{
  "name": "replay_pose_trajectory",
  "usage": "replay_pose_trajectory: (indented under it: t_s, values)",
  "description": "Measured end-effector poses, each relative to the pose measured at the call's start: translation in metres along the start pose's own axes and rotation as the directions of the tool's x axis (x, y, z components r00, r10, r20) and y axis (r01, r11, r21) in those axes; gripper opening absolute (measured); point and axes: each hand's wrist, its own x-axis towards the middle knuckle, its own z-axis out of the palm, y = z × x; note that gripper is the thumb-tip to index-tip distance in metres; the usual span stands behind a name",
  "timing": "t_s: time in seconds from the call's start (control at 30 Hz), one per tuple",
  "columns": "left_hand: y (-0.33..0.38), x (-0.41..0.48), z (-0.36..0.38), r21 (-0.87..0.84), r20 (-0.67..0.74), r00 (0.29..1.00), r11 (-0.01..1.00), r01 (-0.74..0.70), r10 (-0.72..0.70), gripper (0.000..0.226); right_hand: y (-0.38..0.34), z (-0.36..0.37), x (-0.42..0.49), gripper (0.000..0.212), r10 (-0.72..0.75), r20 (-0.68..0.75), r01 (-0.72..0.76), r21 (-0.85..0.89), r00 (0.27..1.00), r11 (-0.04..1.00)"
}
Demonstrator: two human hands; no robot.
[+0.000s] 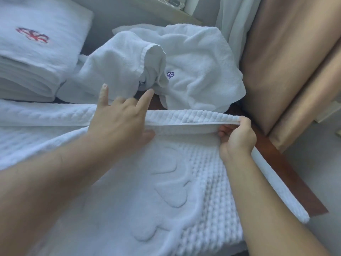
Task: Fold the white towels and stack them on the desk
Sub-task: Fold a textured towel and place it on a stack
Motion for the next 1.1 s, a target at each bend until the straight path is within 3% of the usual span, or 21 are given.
replay_pose_trajectory:
  t_s: [0.07,0.13,0.23,0.3,0.37,0.5,0.67,0.7,0.77,0.83,0.9,1.0,1.1]
  values:
    - [-0.005,0.002,0.002,-0.021,0.076,0.996,0.999,0.049,-0.047,0.075,-0.003,0.000,0.000,0.028,0.032,0.034,-0.030,-0.055,0.999,0.998]
    - [-0.005,0.004,0.000,-0.068,0.042,0.999,0.997,0.027,-0.024,0.066,-0.006,0.002,0.003,0.040,0.073,0.075,-0.060,-0.163,0.994,0.985]
    - [-0.004,0.002,-0.008,-0.038,-0.141,0.987,0.995,-0.088,0.082,0.061,-0.009,0.009,0.006,0.057,0.140,0.221,-0.043,-0.394,0.965,0.918]
    - [-0.005,-0.001,-0.016,-0.047,-0.326,0.934,0.985,-0.169,0.144,0.056,-0.008,0.013,0.007,0.055,0.170,0.254,-0.042,-0.444,0.952,0.895]
    - [-0.002,-0.006,-0.023,-0.065,-0.459,0.869,0.968,-0.242,0.187,0.046,-0.006,0.015,0.008,0.043,0.147,0.222,-0.036,-0.440,0.964,0.897]
    - [0.013,-0.019,-0.029,-0.059,-0.508,0.830,0.952,-0.299,0.229,0.035,0.002,0.012,0.006,0.013,0.029,0.125,0.017,-0.353,0.992,0.936]
    - [0.014,-0.017,-0.040,-0.032,-0.673,0.690,0.921,-0.388,0.267,0.017,0.000,0.012,0.002,0.023,-0.062,0.096,0.080,-0.189,0.993,0.979]
    - [0.013,-0.016,-0.040,-0.030,-0.675,0.692,0.928,-0.371,0.256,0.019,-0.002,0.012,0.001,0.020,-0.076,0.080,0.088,-0.158,0.994,0.983]
    - [0.010,-0.014,-0.040,-0.021,-0.591,0.771,0.951,-0.308,0.237,0.029,-0.003,0.012,0.000,0.019,-0.088,0.044,0.093,-0.121,0.995,0.988]
    - [0.009,-0.015,-0.038,0.014,-0.371,0.904,0.975,-0.221,0.210,0.040,-0.003,0.011,-0.002,0.023,-0.084,0.034,0.088,-0.152,0.996,0.984]
    - [0.009,-0.017,-0.032,0.082,-0.168,0.973,0.986,-0.145,0.157,0.040,-0.002,0.011,-0.002,0.020,-0.080,0.054,0.090,-0.213,0.995,0.973]
    - [0.011,-0.025,-0.030,0.132,-0.043,0.992,0.985,-0.108,0.115,0.020,-0.002,0.011,-0.002,0.029,-0.050,0.084,0.073,-0.300,0.995,0.951]
    - [0.016,-0.032,-0.032,0.028,-0.149,0.960,0.972,-0.235,0.236,0.007,-0.002,0.007,0.000,0.025,-0.033,0.095,0.059,-0.288,0.995,0.956]
